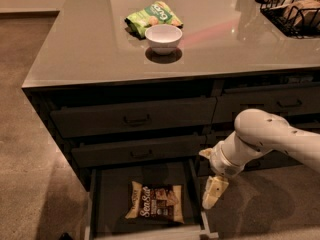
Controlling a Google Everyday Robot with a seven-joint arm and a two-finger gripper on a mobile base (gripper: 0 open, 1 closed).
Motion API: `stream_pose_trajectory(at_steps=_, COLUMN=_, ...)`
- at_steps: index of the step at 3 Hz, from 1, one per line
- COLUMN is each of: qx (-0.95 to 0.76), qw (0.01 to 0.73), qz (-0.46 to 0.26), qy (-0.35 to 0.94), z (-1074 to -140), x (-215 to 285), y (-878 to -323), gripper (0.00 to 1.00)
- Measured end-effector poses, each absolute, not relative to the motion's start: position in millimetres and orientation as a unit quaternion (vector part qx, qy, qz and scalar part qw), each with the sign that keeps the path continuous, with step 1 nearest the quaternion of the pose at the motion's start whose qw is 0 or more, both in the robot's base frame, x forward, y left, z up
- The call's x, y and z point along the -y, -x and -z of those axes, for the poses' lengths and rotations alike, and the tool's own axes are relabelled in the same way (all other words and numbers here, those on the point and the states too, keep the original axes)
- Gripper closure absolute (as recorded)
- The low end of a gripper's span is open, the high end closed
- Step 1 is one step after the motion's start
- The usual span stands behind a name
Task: Pick brown chip bag from bottom drawer and place on counter
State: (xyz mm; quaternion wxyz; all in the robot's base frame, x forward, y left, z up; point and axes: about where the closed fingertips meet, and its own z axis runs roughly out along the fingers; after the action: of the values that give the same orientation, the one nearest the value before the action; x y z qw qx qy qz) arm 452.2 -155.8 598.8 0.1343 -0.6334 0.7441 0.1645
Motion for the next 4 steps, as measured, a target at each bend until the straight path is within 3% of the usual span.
stream_pose_trajectory(at_steps=2, qx=-0.738, qw=0.131, qz=-0.198, qy=0.632, z=-557, x=148, y=-465, gripper=0.0)
stream_pose_trajectory(at_steps=3, qx=-0.732, qw=0.13, qz=-0.227, qy=0.629, z=-483, x=138, y=-465, gripper=0.0)
stream_pose_trajectory(at_steps=4, qx=-0.717, qw=0.142, qz=-0.212, qy=0.649, z=-435, x=136, y=-476, gripper=0.0)
